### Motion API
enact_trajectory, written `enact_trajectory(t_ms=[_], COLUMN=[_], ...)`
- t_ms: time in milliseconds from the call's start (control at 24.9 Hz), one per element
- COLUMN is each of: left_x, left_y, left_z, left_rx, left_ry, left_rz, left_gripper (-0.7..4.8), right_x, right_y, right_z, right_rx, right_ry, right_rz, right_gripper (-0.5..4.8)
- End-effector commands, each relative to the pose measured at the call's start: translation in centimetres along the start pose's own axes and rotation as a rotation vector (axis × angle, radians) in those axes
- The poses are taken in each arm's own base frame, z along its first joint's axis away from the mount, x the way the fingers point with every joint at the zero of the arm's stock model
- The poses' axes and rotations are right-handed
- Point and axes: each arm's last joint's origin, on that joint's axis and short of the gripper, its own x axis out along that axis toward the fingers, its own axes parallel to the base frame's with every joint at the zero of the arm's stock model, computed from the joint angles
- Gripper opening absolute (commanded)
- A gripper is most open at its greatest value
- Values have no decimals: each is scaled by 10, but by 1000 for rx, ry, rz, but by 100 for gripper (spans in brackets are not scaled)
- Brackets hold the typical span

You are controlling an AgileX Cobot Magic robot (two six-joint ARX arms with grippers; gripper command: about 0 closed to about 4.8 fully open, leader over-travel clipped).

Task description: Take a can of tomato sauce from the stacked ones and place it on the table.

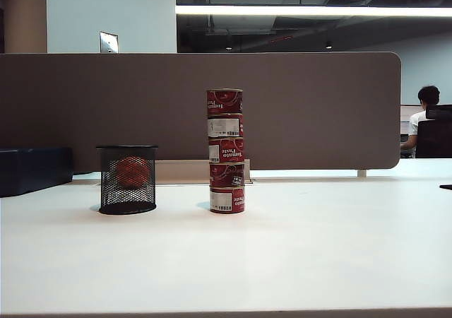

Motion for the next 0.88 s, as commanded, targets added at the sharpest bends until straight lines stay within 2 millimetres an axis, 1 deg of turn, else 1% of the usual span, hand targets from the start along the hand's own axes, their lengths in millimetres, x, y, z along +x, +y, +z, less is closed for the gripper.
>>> enact_trajectory(t_ms=[40,120,160,361,522,602,682,762,883], left_x=[0,0,0,0,0,0,0,0,0], left_y=[-1,-1,-1,-1,-1,-1,-2,-3,-4], left_z=[2,3,2,2,2,2,2,2,2], left_rx=[7,7,7,7,7,7,8,8,8], left_ry=[-15,-15,-15,-14,-14,-15,-14,-13,-13], left_rz=[-39,-39,-39,-39,-39,-39,-78,-111,-125], left_gripper=[-5,-6,-5,-5,-6,-6,-6,-6,-6], right_x=[-5,-11,-13,-23,-25,-21,-12,-3,11], right_y=[4,8,9,13,18,20,22,23,25], right_z=[22,40,45,63,78,89,106,117,131], right_rx=[27,33,44,57,69,81,97,106,120], right_ry=[-65,-69,-64,-36,38,94,153,180,219], right_rz=[18,35,36,39,113,152,204,248,297], right_gripper=[-5,-5,-5,-5,-5,-5,-4,-4,15])
